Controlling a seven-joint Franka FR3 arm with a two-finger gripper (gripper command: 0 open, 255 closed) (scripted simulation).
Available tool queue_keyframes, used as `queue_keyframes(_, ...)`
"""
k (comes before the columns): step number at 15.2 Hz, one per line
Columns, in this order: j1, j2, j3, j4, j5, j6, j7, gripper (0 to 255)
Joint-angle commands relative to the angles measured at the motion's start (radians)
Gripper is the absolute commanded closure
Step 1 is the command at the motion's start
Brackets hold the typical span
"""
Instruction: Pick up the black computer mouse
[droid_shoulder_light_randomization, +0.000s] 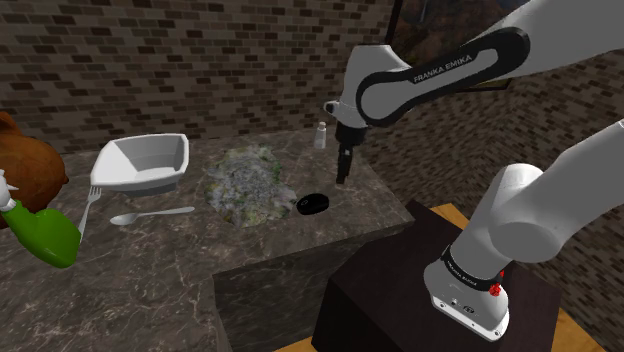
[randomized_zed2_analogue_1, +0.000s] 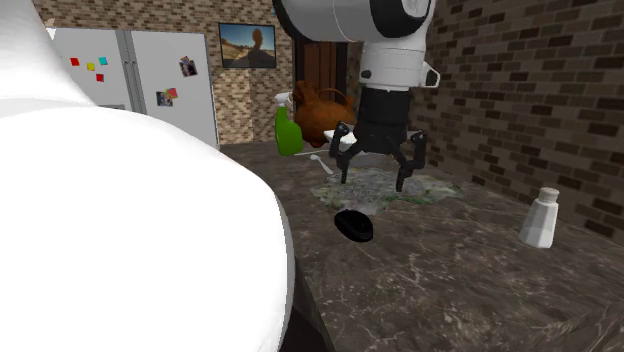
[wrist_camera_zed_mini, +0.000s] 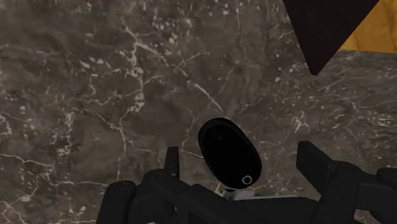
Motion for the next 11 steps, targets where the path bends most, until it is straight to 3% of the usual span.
queue_keyframes(1, 0.032, 0.072, 0.005, 0.005, 0.007, 0.084, -0.071, 0)
queue_keyframes(6, 0.098, 0.245, 0.022, 0.022, 0.029, 0.275, -0.247, 0)
queue_keyframes(11, 0.105, 0.309, 0.025, 0.012, 0.043, 0.351, -0.272, 0)
